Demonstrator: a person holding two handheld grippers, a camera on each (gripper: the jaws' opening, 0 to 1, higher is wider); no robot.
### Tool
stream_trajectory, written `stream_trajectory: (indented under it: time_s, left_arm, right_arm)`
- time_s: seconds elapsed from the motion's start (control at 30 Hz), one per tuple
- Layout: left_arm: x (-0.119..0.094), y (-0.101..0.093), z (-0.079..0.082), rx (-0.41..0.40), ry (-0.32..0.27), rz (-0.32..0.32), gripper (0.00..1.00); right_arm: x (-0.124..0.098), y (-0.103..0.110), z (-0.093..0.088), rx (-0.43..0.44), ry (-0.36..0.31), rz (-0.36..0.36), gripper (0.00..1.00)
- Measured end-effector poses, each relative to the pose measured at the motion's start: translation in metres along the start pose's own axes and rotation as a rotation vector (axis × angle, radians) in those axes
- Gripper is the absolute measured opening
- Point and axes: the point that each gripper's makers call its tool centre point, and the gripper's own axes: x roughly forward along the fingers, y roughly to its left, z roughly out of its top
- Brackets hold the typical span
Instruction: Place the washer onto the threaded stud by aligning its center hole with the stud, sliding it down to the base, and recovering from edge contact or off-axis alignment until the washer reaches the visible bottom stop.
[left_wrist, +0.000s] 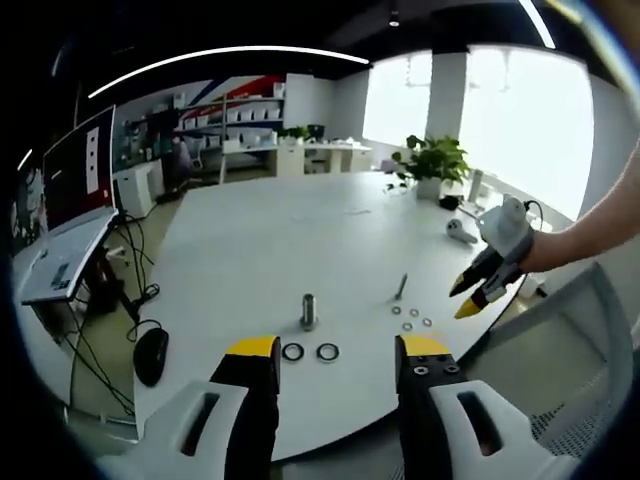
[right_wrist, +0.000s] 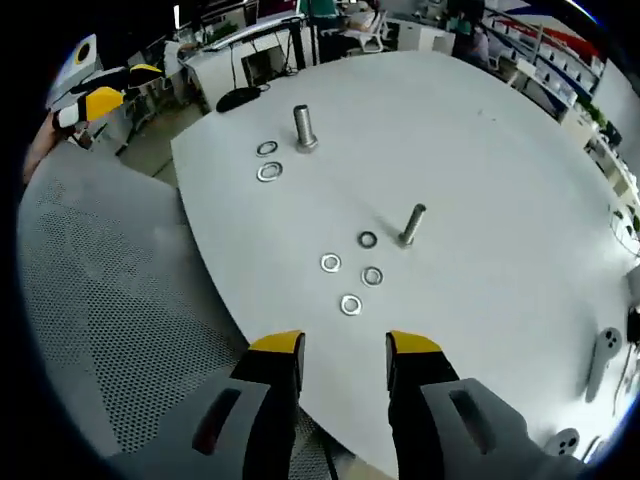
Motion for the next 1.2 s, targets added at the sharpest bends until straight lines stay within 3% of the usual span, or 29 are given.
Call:
stream_trajectory:
  time_s: [0.17, 0.37, 0.5, 0.57, 0.87, 1.0, 1.2]
  left_arm:
    - [0.0, 0.001, 0.0, -0.003, -0.001, 0.003, 0.43]
    - [0.0, 0.0, -0.003, 0.0, 0.016, -0.001, 0.4]
    - [-0.001, 0.004, 0.002, -0.013, -0.013, 0.012, 0.44]
    - [0.0, 0.005, -0.002, -0.013, 0.004, 0.016, 0.44]
    - [-0.001, 0.007, 0.0, -0.012, -0.009, 0.027, 0.44]
    - [-0.001, 0.007, 0.0, -0.011, -0.008, 0.029, 0.43]
    - [-0.001, 0.006, 0.0, -0.004, -0.003, 0.026, 0.42]
  right_arm:
    - [0.008, -0.01, -0.002, 0.057, 0.005, 0.01, 0.35]
    - [0.025, -0.008, 0.003, 0.015, 0.039, 0.04, 0.34]
    - [0.036, 0.0, 0.007, -0.045, 0.068, 0.054, 0.32]
    - [0.042, 0.003, 0.007, -0.059, 0.086, 0.063, 0.31]
    - [0.05, 0.0, 0.002, -0.112, 0.148, 0.072, 0.26]
    - [0.051, -0.001, 0.001, -0.246, 0.146, 0.047, 0.22]
    - [0.05, -0.003, 0.003, -0.195, 0.123, 0.059, 0.19]
